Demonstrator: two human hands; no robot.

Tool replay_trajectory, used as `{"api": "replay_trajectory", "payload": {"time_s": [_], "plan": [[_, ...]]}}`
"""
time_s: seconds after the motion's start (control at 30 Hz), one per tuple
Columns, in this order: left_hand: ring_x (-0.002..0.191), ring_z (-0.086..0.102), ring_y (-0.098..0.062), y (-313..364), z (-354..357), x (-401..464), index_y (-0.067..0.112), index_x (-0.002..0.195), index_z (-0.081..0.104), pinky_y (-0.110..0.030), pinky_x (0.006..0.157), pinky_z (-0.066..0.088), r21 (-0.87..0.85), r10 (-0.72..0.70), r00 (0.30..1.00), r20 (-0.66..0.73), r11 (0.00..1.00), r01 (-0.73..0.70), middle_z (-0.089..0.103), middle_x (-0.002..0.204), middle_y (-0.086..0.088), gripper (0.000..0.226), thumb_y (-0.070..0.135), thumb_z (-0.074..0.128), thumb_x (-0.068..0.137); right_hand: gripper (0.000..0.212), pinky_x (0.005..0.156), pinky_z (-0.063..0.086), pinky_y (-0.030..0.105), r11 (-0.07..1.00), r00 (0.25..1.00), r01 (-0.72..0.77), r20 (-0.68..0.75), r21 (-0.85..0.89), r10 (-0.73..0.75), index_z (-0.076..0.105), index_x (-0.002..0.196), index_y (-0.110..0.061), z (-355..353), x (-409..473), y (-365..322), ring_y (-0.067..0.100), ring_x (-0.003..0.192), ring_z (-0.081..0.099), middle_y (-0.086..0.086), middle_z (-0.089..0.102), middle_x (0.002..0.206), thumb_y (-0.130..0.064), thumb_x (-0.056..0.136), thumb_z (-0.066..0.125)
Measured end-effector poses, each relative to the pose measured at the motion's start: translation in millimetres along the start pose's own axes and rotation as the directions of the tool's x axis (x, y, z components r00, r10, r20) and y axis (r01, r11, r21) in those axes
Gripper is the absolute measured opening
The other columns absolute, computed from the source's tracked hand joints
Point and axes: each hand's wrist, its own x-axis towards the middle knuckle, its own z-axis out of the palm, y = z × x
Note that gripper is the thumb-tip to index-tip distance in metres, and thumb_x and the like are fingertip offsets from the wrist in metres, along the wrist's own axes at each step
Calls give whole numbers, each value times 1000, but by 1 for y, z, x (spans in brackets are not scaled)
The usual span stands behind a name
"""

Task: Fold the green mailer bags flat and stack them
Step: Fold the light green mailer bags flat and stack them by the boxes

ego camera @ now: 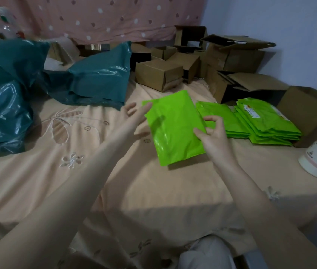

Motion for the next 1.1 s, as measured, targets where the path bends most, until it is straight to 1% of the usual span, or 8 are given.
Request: {"api": "replay_trajectory", "payload": {"time_s": [0.13,0.3,0.43,0.5,0.6,0.9,1.0,1.1], "plan": [[89,62,-16,-12,32,-2,23,143,21,-36,81,56,251,-53,990,129,968,19,55,119,1,73,35,64,85,35,78,51,46,997,994,47,-98,-65,-53,38,90,-28,-22,18,3,20,76,64,7,65,90,2,89,56],[90,64,-15,-14,75,18,33,139,27,-19,65,56,366,129,952,276,902,-229,53,109,2,64,12,61,89,27,76,50,45,948,963,131,-188,-290,-191,43,106,-19,-53,44,2,27,75,58,6,59,81,-6,88,59],[87,62,-23,-22,111,47,21,131,51,-30,74,57,493,240,921,308,787,-370,54,119,-8,49,8,62,86,31,71,30,21,784,926,167,-179,-598,-334,54,118,-10,-82,75,-3,17,87,48,2,53,94,-10,88,61],[82,62,-22,-27,124,59,20,131,54,-28,84,51,581,257,914,315,709,-400,56,121,-8,48,15,65,84,29,77,30,22,665,931,136,-135,-734,-339,60,117,-11,-92,88,-2,25,96,51,14,51,109,-11,89,60],[79,59,-17,-36,140,77,22,130,55,-18,76,41,649,243,919,311,651,-392,56,120,-5,49,20,65,83,30,94,35,32,533,954,71,-98,-843,-283,63,118,-4,-102,106,5,35,107,51,22,48,116,-8,88,58],[119,37,-23,-57,145,106,40,124,53,-38,106,30,858,158,932,326,365,-362,40,112,0,62,55,40,65,37,112,26,36,421,958,248,156,-873,-239,53,126,6,-97,128,21,34,131,38,20,38,143,-11,94,48],[130,28,-20,-60,150,108,28,134,44,-37,108,25,841,265,876,402,272,-468,34,137,1,66,51,33,72,48,114,14,30,496,968,251,223,-831,-115,37,140,3,-88,141,24,27,141,25,15,26,154,-23,99,41],[144,7,-12,-70,158,111,21,148,20,-40,117,10,819,190,841,507,198,-539,12,157,5,70,48,19,84,53,119,6,33,531,953,251,302,-809,10,22,148,-7,-83,149,36,19,146,13,10,17,158,-29,101,33]]}}
